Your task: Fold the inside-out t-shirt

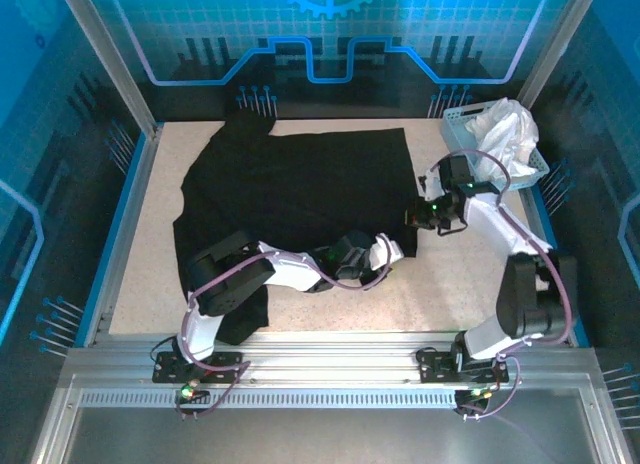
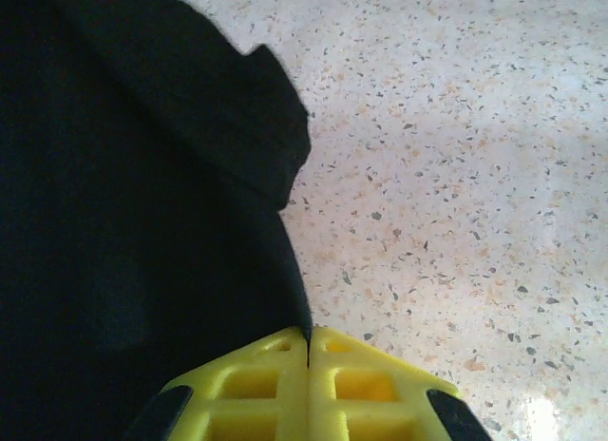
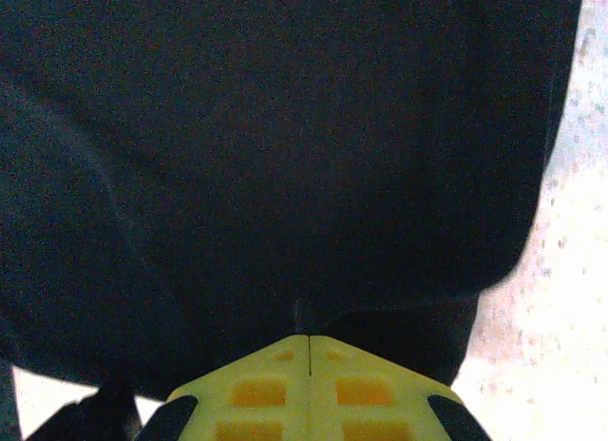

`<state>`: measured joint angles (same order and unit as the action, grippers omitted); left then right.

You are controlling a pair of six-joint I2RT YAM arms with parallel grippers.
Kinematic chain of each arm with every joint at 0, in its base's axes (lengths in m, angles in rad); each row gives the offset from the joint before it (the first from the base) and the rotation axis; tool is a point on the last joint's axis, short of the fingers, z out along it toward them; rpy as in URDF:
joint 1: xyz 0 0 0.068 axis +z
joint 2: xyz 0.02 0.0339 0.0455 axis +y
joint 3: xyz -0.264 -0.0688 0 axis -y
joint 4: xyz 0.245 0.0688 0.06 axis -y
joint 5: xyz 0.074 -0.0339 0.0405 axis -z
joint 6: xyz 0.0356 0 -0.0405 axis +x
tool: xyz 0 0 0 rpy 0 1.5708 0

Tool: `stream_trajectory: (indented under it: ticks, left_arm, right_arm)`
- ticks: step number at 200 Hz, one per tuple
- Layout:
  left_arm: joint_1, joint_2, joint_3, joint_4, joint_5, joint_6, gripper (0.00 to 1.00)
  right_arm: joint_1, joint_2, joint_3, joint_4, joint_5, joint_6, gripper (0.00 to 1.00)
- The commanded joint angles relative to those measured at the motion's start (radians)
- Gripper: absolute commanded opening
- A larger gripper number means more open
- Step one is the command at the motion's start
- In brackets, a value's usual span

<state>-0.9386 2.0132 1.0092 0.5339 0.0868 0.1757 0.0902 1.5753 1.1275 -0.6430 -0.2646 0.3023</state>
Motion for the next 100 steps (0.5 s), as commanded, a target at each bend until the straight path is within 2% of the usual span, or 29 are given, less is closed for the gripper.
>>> stream_trajectory:
  ticks: [1,16,35,63,100]
  left_arm:
    - [0.044,-0.021,-0.039,0.112,0.107,-0.117,0.0]
    - [0.064,-0.021,-0.053,0.151,0.138,-0.175,0.0]
    - [0.081,-0.016,-0.059,0.179,0.163,-0.226,0.0]
    - [0.102,-0.013,-0.081,0.229,0.183,-0.282,0.0]
    - [0.109,-0.006,-0.097,0.252,0.182,-0.298,0.0]
  right_arm:
    - [-0.013,0.117,0.121,-0.006,0.034,-0.032,0.04]
    - [-0.009,0.155,0.162,-0.029,0.08,-0.043,0.12]
    - [0.009,0.126,0.151,-0.048,0.151,-0.063,0.24]
    - [0.038,0.004,0.03,-0.051,0.183,-0.087,0.39]
    - [0.122,-0.132,-0.115,-0.043,0.189,-0.101,0.52]
